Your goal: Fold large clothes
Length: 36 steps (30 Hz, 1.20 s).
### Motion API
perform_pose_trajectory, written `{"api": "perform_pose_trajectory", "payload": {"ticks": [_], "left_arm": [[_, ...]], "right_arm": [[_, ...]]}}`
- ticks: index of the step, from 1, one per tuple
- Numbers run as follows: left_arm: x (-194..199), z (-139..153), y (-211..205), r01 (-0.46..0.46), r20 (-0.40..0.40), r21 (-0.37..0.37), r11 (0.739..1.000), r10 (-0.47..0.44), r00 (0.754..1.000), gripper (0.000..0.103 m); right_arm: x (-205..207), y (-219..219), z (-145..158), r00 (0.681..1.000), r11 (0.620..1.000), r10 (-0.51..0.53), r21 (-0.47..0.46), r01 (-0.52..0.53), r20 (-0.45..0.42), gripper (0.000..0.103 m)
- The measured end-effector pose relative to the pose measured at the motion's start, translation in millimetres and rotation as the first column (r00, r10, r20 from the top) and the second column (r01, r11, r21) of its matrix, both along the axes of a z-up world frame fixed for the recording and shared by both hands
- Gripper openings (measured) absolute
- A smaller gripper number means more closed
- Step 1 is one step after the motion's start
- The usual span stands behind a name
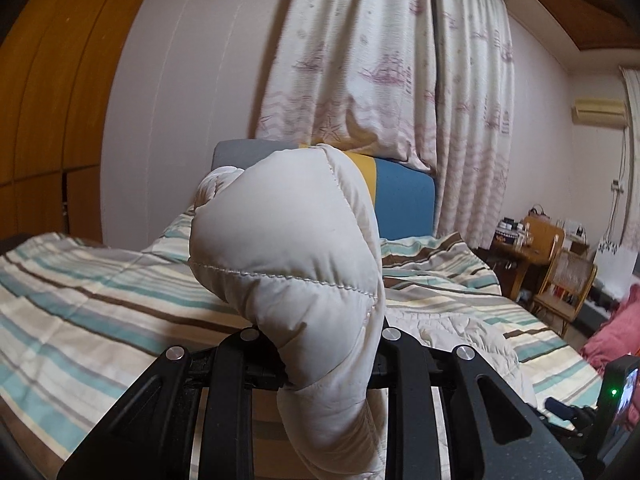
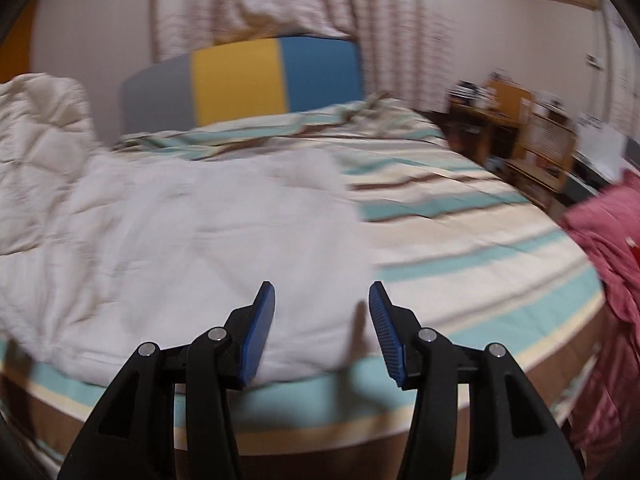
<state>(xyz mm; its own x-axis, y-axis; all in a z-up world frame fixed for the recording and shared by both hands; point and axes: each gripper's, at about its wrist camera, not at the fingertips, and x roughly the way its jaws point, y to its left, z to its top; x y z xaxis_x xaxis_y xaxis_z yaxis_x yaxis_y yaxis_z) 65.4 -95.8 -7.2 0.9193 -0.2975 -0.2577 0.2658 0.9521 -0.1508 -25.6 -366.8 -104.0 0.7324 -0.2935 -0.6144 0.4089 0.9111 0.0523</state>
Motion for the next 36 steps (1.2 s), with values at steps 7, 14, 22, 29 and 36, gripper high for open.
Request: {"api": "perform_pose_trajectory", "payload": {"ticks": [7, 14, 22, 29, 36], "left_arm": [[-6.7, 3.9, -36.1, 0.052, 0.042, 0.095, 0.994, -0.056, 0.998, 0.024], [-11.4, 1.4, -77.3, 0.127, 0.051, 0.183, 0.975, -0.139, 0.989, 0.025], [-10.9, -17.0, -134.6, 0.244, 0.022, 0.287, 0.926, -0.261, 0.965, 0.028], [-15.8, -45.3, -181.5, 0.352, -0.037, 0.375, 0.858, -0.366, 0.930, 0.028], [-20.5, -83.3, -217.2, 0.462, -0.108, 0.458, 0.759, -0.469, 0.877, 0.044]], "right_arm": [[-16.0, -32.7, -6.4, 0.997, 0.995, -0.080, 0.063, 0.081, -0.015, 0.049], [-21.9, -51.0, -5.6, 0.990, 0.985, -0.138, 0.104, 0.137, -0.002, 0.049], [-35.0, -68.6, -8.8, 0.980, 0.972, -0.197, 0.132, 0.196, -0.006, 0.049], [-42.0, -85.1, -12.1, 0.971, 0.959, -0.239, 0.151, 0.238, -0.011, 0.049], [-49.8, -97.1, -11.0, 0.964, 0.947, -0.265, 0.186, 0.260, 0.000, 0.049]]}}
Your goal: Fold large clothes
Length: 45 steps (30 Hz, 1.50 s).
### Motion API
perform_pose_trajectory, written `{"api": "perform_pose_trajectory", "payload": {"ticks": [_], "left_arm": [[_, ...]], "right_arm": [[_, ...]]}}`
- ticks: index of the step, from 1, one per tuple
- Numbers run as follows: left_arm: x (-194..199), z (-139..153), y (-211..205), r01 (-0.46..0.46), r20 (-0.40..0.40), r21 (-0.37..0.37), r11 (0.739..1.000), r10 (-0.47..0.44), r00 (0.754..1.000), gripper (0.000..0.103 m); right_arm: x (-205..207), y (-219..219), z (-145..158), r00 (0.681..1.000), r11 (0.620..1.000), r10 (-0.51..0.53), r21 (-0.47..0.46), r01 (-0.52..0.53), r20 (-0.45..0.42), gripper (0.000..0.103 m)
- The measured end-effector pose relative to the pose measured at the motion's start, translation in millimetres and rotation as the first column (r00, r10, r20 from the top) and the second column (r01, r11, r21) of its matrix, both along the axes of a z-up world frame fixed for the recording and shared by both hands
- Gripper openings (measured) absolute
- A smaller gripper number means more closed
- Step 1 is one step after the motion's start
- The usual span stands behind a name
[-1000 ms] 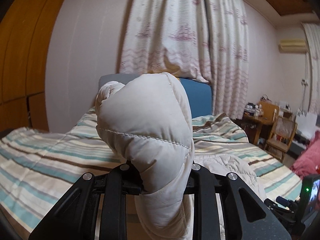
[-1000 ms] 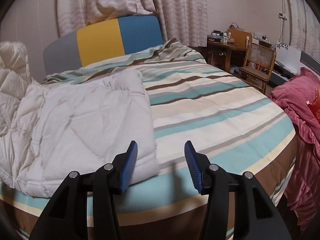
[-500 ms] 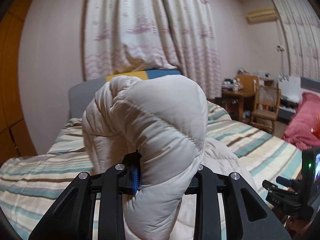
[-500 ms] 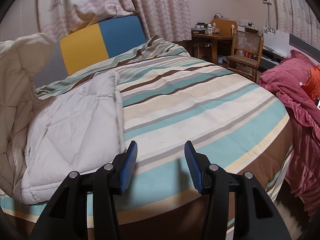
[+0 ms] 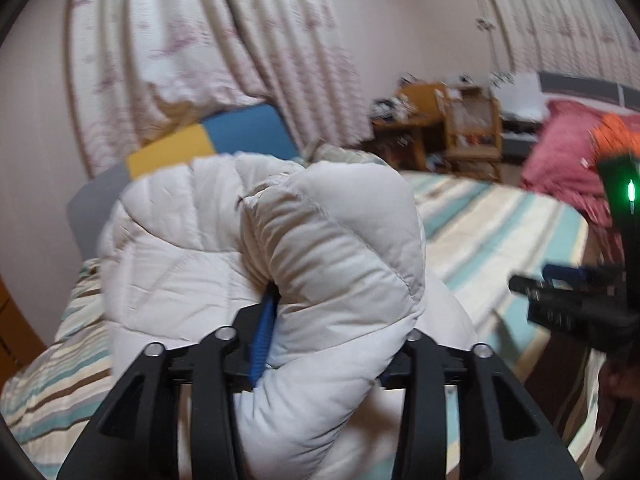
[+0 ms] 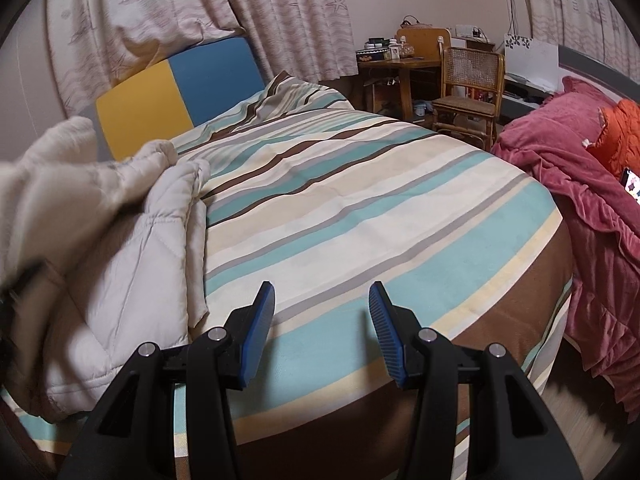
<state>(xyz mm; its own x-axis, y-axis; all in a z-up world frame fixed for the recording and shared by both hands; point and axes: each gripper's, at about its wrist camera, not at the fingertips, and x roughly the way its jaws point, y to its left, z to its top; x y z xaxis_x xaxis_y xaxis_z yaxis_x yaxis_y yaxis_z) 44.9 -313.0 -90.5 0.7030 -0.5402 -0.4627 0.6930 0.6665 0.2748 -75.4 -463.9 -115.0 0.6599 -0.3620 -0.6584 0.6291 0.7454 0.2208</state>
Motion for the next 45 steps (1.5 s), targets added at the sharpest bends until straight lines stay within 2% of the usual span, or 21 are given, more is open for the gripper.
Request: {"api": "perform_pose_trajectory", "payload": {"ticks": [4, 8, 12, 15, 16, 17, 21, 22, 24, 26, 27, 28, 29, 31, 33, 34, 35, 37, 41, 43, 45], "left_arm": [[1.2, -19.6, -8.1, 0.070, -0.046, 0.020, 0.997, -0.069, 0.997, 0.058], [-3.4, -25.9, -3.7, 0.158, -0.089, -0.007, 0.987, -0.158, 0.983, 0.074], [-9.3, -24.1, 8.5, 0.232, -0.109, -0.042, 0.972, -0.235, 0.966, 0.077], [-11.9, -9.6, 34.6, 0.280, -0.174, -0.181, 0.943, -0.311, 0.934, 0.077], [-12.9, -0.3, 50.2, 0.273, -0.194, -0.242, 0.931, -0.322, 0.927, 0.079], [-13.7, 4.5, 58.2, 0.261, -0.199, -0.269, 0.927, -0.319, 0.927, 0.081], [-1.4, 26.2, 107.5, 0.099, -0.207, -0.402, 0.910, -0.195, 0.959, 0.083], [11.1, 29.4, 123.7, 0.008, -0.230, -0.436, 0.900, -0.120, 0.966, 0.083], [36.3, 30.2, 149.2, -0.167, -0.278, -0.473, 0.865, 0.033, 0.960, 0.083], [72.8, 24.9, 174.1, -0.377, -0.373, -0.470, 0.798, 0.207, 0.904, 0.083], [85.7, 22.2, 181.3, -0.437, -0.411, -0.465, 0.770, 0.249, 0.877, 0.082], [103.3, 16.5, 189.5, -0.513, -0.461, -0.454, 0.728, 0.301, 0.835, 0.082], [117.9, 10.9, 191.0, -0.559, -0.504, -0.423, 0.713, 0.328, 0.799, 0.082], [138.9, 0.9, 186.4, -0.587, -0.569, -0.377, 0.716, 0.322, 0.757, 0.080], [151.1, -7.2, 169.7, -0.567, -0.614, -0.361, 0.740, 0.269, 0.742, 0.080], [150.9, -7.8, 166.9, -0.558, -0.618, -0.367, 0.744, 0.254, 0.744, 0.080], [150.4, -7.9, 159.7, -0.541, -0.619, -0.374, 0.753, 0.232, 0.750, 0.080], [151.5, -8.5, 137.7, -0.489, -0.625, -0.371, 0.790, 0.178, 0.760, 0.080], [140.8, 1.1, 94.3, -0.411, -0.532, -0.281, 0.868, 0.215, 0.819, 0.080], [142.1, 0.6, 78.7, -0.376, -0.508, -0.240, 0.895, 0.214, 0.834, 0.080], [141.6, 1.7, 69.3, -0.356, -0.491, -0.210, 0.911, 0.217, 0.844, 0.080]], "right_arm": [[-0.5, -0.2, 2.0, 1.000, 1.000, 0.010, 0.006, -0.010, 0.009, 0.049], [1.4, 2.9, 10.3, 0.992, 0.995, 0.091, 0.037, -0.095, 0.083, 0.050], [8.0, 11.3, 23.8, 0.974, 0.982, 0.178, 0.044, -0.186, 0.142, 0.050], [11.5, 18.0, 34.6, 0.965, 0.976, 0.211, 0.025, -0.217, 0.156, 0.050], [12.7, 19.8, 37.3, 0.964, 0.975, 0.218, 0.017, -0.223, 0.155, 0.050], [14.1, 21.6, 40.0, 0.962, 0.973, 0.225, 0.010, -0.229, 0.155, 0.050], [19.9, 27.5, 49.6, 0.955, 0.970, 0.238, 0.004, -0.243, 0.178, 0.050], [21.6, 29.0, 52.7, 0.951, 0.968, 0.245, 0.005, -0.250, 0.188, 0.050], [28.4, 33.6, 61.7, 0.941, 0.962, 0.266, -0.003, -0.271, 0.208, 0.050], [36.3, 36.8, 71.1, 0.931, 0.956, 0.289, -0.015, -0.293, 0.223, 0.050], [40.2, 37.7, 75.8, 0.926, 0.953, 0.299, -0.021, -0.302, 0.232, 0.050], [44.4, 38.9, 79.9, 0.920, 0.949, 0.311, -0.025, -0.314, 0.239, 0.050], [50.7, 41.0, 83.8, 0.913, 0.942, 0.331, -0.029, -0.334, 0.240, 0.050], [60.4, 44.7, 86.6, 0.910, 0.934, 0.354, -0.039, -0.354, 0.215, 0.050], [65.8, 46.2, 82.3, 0.912, 0.930, 0.364, -0.027, -0.366, 0.187, 0.050], [65.8, 45.0, 78.1, 0.918, 0.932, 0.360, -0.018, -0.362, 0.169, 0.050], [64.4, 43.3, 73.8, 0.924, 0.935, 0.352, -0.015, -0.353, 0.152, 0.050], [59.5, 40.0, 62.5, 0.935, 0.941, 0.336, -0.009, -0.337, 0.113, 0.050], [47.8, 27.1, 33.9, 0.953, 0.953, 0.298, 0.031, -0.300, 0.060, 0.050], [42.6, 20.1, 23.2, 0.959, 0.957, 0.282, 0.052, -0.284, 0.043, 0.050], [37.1, 11.0, 20.3, 0.965, 0.963, 0.260, 0.069, -0.262, 0.040, 0.050]]}}
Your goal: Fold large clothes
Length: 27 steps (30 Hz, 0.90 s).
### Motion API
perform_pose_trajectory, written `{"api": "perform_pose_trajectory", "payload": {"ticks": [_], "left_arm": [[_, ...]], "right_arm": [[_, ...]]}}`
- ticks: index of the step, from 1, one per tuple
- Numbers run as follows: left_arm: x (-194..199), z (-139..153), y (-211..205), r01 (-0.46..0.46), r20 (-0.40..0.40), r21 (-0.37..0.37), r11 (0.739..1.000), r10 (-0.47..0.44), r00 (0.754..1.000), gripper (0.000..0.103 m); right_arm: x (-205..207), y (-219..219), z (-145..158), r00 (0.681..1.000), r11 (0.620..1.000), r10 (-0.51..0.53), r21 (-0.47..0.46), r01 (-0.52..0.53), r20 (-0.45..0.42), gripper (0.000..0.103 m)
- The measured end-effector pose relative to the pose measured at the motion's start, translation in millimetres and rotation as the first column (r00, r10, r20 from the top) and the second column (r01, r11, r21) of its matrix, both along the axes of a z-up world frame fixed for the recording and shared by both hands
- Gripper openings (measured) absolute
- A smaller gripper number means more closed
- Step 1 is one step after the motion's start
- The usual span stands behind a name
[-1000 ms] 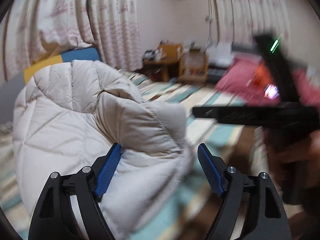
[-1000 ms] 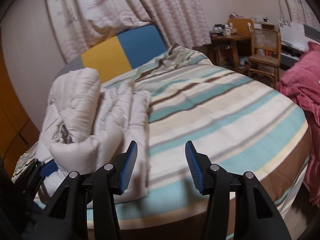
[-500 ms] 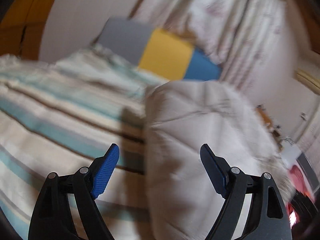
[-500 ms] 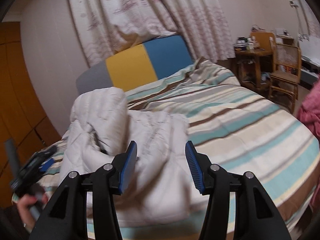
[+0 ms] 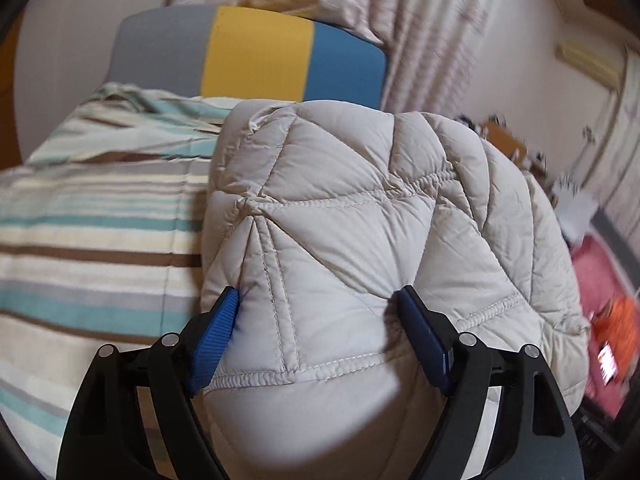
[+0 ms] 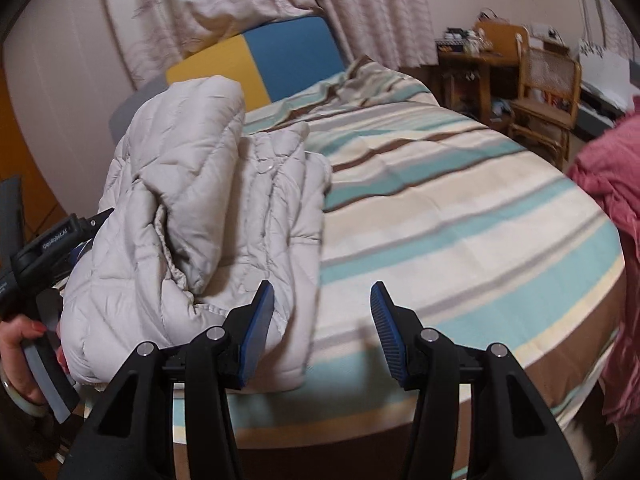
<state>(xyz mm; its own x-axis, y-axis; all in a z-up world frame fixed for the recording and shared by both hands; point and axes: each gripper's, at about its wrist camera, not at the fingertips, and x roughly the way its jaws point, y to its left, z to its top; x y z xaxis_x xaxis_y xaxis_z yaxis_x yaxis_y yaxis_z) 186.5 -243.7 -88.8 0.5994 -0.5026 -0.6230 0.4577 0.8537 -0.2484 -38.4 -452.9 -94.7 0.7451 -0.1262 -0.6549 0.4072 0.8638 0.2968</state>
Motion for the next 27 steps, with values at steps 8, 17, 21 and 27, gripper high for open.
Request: {"api": "perform_pose_trajectory", "payload": {"ticks": [8, 17, 21, 27], "left_arm": [[19.5, 10.3, -17.5, 0.009, -0.069, 0.062, 0.998, -0.005, 0.998, 0.082], [31.2, 16.7, -32.5, -0.005, -0.093, 0.131, 0.991, 0.017, 0.995, 0.084], [38.8, 21.1, -34.8, -0.019, -0.097, 0.138, 0.990, 0.033, 0.995, 0.085], [35.9, 19.4, -41.6, -0.016, -0.068, 0.151, 0.988, 0.026, 0.997, 0.090]], "right_arm": [[11.4, -7.0, 87.4, 0.978, 0.999, -0.024, -0.038, 0.033, 0.209, 0.050], [144.7, 28.1, 117.1, 0.980, 0.983, 0.146, -0.129, -0.129, 0.134, 0.048], [179.1, 20.3, 97.8, 0.986, 0.980, 0.147, -0.144, -0.134, 0.079, 0.048], [188.9, -4.1, 58.1, 0.993, 0.981, 0.113, -0.163, -0.106, 0.031, 0.046]]}}
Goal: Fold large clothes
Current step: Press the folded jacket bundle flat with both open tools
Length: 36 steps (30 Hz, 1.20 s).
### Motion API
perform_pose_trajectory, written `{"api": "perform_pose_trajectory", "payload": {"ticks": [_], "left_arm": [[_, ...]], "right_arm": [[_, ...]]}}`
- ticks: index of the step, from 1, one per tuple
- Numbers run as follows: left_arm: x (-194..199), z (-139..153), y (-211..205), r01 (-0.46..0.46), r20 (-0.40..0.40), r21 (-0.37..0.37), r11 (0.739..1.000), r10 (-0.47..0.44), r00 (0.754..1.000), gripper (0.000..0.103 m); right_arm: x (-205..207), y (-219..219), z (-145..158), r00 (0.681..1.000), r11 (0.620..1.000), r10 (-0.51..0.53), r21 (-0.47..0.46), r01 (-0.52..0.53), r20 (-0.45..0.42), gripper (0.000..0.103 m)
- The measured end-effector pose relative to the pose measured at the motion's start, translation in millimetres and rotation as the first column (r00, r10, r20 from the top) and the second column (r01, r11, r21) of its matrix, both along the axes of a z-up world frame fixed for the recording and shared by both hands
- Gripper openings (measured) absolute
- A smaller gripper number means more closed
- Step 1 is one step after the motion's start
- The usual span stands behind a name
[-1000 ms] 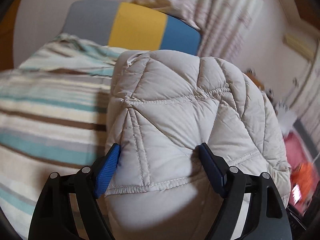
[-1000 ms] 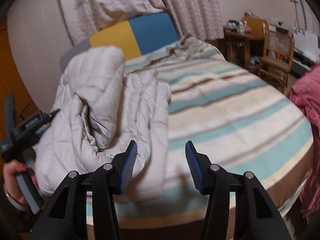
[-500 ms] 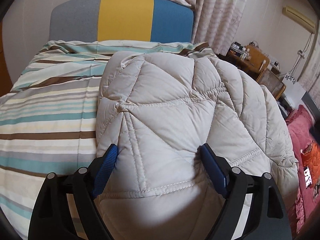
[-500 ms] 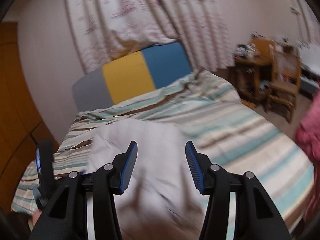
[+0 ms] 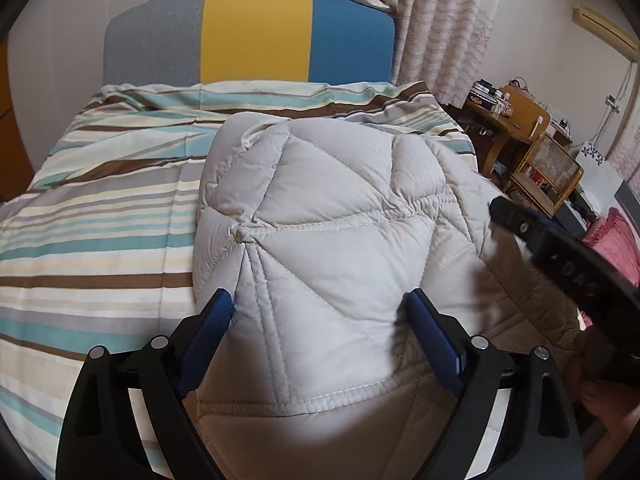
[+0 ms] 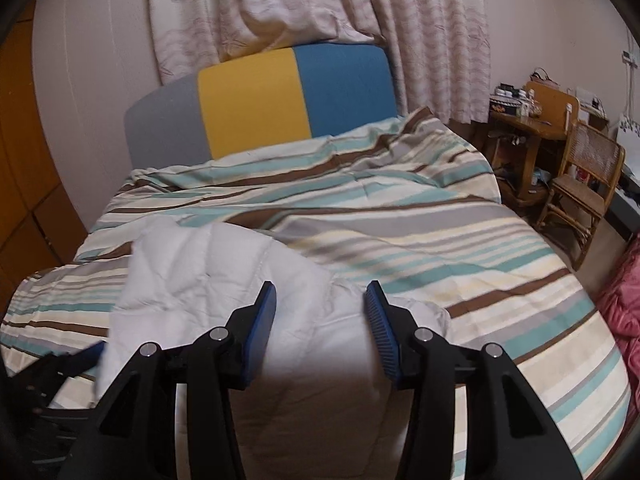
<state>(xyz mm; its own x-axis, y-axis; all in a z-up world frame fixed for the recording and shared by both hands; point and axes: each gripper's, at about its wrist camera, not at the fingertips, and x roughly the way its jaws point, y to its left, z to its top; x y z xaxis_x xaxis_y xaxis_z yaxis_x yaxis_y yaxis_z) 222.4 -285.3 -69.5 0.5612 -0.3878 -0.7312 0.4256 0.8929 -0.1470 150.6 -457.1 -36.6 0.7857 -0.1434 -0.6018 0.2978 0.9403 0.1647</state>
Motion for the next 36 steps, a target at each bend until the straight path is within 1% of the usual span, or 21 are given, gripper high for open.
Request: {"api": "perform_pose_trajectory", "payload": {"ticks": [5, 15, 17, 19, 24, 29, 33, 36], "left_arm": [[-3.1, -3.5, -5.8, 0.012, 0.017, 0.012, 1.000, -0.012, 1.000, 0.092], [-4.2, -9.8, -14.3, 0.017, 0.023, 0.026, 1.000, -0.017, 1.000, 0.097], [-3.0, -12.3, -16.7, 0.015, 0.023, 0.028, 1.000, -0.016, 1.000, 0.100], [-1.2, -15.3, -19.8, 0.017, 0.020, 0.027, 0.999, -0.018, 1.000, 0.100], [1.6, -22.5, -26.2, 0.018, 0.027, 0.032, 0.999, -0.019, 0.999, 0.100], [3.5, -31.2, -26.0, 0.007, 0.041, 0.018, 1.000, -0.008, 0.999, 0.100], [1.8, -34.9, -28.0, -0.001, 0.063, 0.019, 1.000, 0.000, 0.998, 0.100], [0.0, -35.9, -28.3, -0.006, 0.076, 0.032, 0.999, 0.004, 0.997, 0.100]], "right_arm": [[-3.0, -17.7, -20.3, 0.999, 0.999, -0.041, 0.014, 0.040, 0.007, 0.046], [2.0, -31.6, -47.8, 0.998, 0.997, -0.065, 0.028, 0.066, -0.023, 0.047], [2.3, -34.0, -51.3, 0.998, 0.997, -0.064, 0.029, 0.065, -0.026, 0.047], [4.3, -36.5, -55.6, 0.997, 0.997, -0.064, 0.036, 0.065, -0.032, 0.047], [13.3, -51.2, -73.0, 0.996, 0.993, -0.054, 0.102, 0.061, -0.068, 0.047], [24.7, -52.6, -83.9, 0.993, 0.993, -0.054, 0.094, 0.064, -0.109, 0.047], [30.8, -55.9, -93.3, 0.992, 0.992, -0.056, 0.103, 0.068, -0.113, 0.047], [31.0, -54.9, -93.9, 0.992, 0.993, -0.059, 0.092, 0.070, -0.114, 0.047]]}}
